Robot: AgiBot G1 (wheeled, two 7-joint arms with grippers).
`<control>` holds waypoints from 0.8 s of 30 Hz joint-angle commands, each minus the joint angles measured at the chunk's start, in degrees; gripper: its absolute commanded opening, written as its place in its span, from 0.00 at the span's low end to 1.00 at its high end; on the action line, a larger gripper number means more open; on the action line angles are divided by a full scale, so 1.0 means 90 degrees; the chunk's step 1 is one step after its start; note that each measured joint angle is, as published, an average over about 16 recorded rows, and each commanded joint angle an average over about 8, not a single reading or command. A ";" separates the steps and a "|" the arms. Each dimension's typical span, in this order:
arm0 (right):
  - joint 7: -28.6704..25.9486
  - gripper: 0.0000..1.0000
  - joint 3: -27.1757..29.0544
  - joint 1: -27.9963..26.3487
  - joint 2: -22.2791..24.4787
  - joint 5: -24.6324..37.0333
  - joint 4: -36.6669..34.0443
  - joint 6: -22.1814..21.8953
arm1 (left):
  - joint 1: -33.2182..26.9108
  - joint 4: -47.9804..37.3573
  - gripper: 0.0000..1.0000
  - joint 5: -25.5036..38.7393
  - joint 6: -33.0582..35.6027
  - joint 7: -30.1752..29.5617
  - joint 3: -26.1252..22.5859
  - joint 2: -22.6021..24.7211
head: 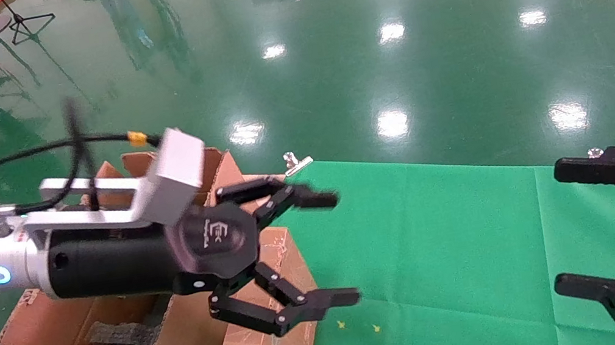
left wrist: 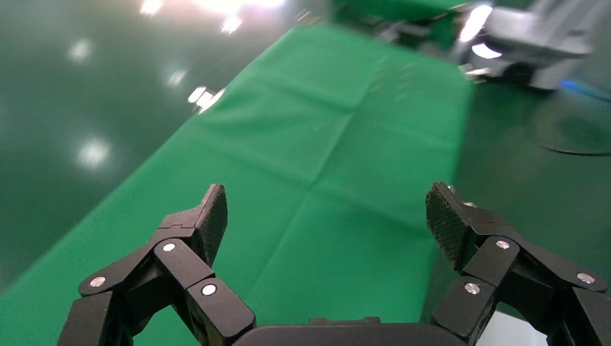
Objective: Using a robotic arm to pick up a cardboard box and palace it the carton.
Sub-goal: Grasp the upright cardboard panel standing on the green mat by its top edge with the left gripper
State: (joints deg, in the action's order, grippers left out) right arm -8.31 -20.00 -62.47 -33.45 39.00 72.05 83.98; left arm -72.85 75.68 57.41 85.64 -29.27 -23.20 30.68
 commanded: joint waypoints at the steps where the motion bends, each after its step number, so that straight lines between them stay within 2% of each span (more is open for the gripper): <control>1: 0.0000 0.00 0.0000 0.0000 0.0000 0.0000 0.0000 0.0000 | -0.0280 0.0050 1.00 0.0391 -0.0030 -0.0604 -0.0191 -0.0080; 6: 0.0000 0.00 0.0000 0.0000 0.0001 -0.0001 -0.0001 -0.0002 | -0.0814 0.0149 1.00 0.0916 0.0149 -0.1265 -0.0466 -0.0069; 16: 0.0001 0.00 0.0000 0.0000 0.0001 -0.0002 -0.0002 -0.0002 | -0.0985 0.0028 1.00 0.1167 0.0247 -0.1512 -0.0605 -0.0070; 19: 0.0001 0.00 0.0000 0.0000 0.0001 -0.0003 -0.0002 -0.0003 | -0.1194 -0.0007 1.00 0.1509 0.0309 -0.1995 -0.0784 -0.0066; 24: 0.0002 0.00 0.0000 0.0000 0.0001 -0.0003 -0.0003 -0.0003 | -0.1802 0.0031 1.00 0.2350 0.0446 -0.3400 -0.1288 0.0086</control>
State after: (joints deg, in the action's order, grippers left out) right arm -8.29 -20.00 -62.46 -33.43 38.97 72.02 83.95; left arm -89.29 75.97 78.18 89.60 -59.41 -35.60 31.78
